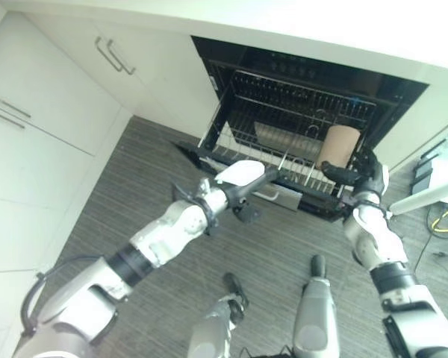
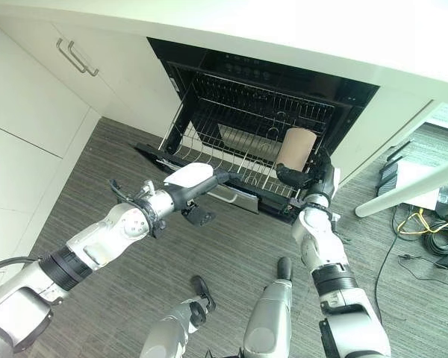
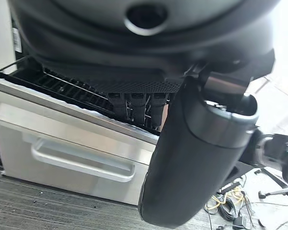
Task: Place the dishes in the dishwasher.
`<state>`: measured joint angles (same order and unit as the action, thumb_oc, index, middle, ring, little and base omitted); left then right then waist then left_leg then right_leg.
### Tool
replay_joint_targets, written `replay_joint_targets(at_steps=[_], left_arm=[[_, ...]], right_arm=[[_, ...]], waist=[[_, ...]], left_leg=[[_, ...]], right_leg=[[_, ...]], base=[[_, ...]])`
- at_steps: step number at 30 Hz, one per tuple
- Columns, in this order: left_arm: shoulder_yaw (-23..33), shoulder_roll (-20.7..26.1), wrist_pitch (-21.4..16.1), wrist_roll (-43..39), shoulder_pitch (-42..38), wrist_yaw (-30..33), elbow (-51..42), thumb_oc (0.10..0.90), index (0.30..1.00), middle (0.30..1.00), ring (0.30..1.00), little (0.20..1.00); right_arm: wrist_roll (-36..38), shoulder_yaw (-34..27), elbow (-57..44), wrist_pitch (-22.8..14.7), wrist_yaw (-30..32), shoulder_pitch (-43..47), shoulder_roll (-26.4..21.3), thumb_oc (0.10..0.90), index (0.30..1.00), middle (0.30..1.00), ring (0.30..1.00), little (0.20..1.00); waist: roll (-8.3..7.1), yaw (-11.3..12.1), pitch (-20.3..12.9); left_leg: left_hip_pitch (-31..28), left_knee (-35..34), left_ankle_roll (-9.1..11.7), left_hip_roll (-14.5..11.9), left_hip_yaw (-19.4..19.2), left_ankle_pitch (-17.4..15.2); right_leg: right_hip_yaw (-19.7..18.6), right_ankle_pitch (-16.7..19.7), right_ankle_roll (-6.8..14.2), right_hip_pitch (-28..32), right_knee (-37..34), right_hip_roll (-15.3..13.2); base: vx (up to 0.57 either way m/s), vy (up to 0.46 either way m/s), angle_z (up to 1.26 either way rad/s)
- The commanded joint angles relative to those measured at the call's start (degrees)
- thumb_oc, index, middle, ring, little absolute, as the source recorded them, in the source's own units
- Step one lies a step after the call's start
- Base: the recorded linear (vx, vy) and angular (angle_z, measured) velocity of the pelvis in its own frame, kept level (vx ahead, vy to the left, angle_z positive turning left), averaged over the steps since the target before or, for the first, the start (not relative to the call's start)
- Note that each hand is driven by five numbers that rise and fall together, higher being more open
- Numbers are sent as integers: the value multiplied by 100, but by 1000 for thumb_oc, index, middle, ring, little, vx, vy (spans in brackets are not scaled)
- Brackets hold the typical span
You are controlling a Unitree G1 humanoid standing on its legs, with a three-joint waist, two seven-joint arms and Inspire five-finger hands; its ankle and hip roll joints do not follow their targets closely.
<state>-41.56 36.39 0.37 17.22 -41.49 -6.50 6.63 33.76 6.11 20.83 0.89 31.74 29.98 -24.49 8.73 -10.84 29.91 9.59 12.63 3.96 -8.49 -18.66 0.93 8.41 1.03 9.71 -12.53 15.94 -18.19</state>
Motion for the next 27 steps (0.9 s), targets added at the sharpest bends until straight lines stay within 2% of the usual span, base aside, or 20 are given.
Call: replay_joint_targets(at_steps=[1,4,9,11,13,21,24,27], left_arm=[[669,-136,-125,157,137,597,-283,800,900,900,900,900],[838,-155,-170,152,352,893,-132,800,900,900,900,900],[1130,-221,-298,-35,748,1340,-35,800,900,900,900,900],[1438,-305,-601,-297,1045,1662,-39,800,900,900,900,900],[1629,-356,-797,-505,1179,1777,-50,800,900,900,900,900],[2551,-846,-1594,-1894,1652,1877,-277,800,900,900,900,900],[2903,-1037,-1752,-2348,1909,1776,-433,800,900,900,900,900],[2975,-1091,-1602,-2267,2024,1718,-473,800,900,900,900,900]], right_arm=[[-569,-162,-981,-1034,101,63,63,800,900,900,900,900],[-850,-236,-1485,-1237,222,-79,41,800,900,900,900,900],[-753,-289,-1944,-1428,135,-400,32,800,900,900,900,900],[-636,-294,-2176,-1393,-360,-695,66,800,900,900,900,900],[-604,-260,-2313,-1487,-676,-872,81,800,900,900,900,900],[-706,-633,-2786,-1304,-1918,-1663,-233,800,900,900,900,900],[-633,-811,-2897,-1301,-2324,-2107,-285,800,900,900,900,900],[-467,-855,-2955,-1279,-2461,-2320,-225,800,900,900,900,900]], waist=[[-65,46,-789],[-137,35,-1020],[-253,67,-1427],[-398,98,-1701],[-485,91,-1788],[-681,-25,-2106],[-738,-45,-2208],[-783,-50,-2282]], left_leg=[[-8,456,519,-645,385,-340],[-86,456,533,-695,383,-333],[-216,456,553,-774,406,-346],[-290,456,565,-861,426,-375],[-309,456,590,-928,426,-371],[-420,456,704,-1277,118,-268],[-485,456,679,-1267,77,-290],[-525,456,642,-1198,71,-339]], right_leg=[[-174,-304,205,76,124,-1],[-178,-356,190,158,124,60],[-174,-466,143,324,124,192],[-174,-573,71,430,124,366],[-177,-620,27,456,124,462],[-26,-714,-67,565,124,682],[-33,-692,-58,598,124,713],[-15,-661,-21,595,124,695]], base=[[-62,-26,-6],[-83,-49,-4],[-76,-93,-4],[-206,-252,-14],[-190,-180,-10],[-130,-66,-6],[-82,23,-13],[-59,30,-13]])
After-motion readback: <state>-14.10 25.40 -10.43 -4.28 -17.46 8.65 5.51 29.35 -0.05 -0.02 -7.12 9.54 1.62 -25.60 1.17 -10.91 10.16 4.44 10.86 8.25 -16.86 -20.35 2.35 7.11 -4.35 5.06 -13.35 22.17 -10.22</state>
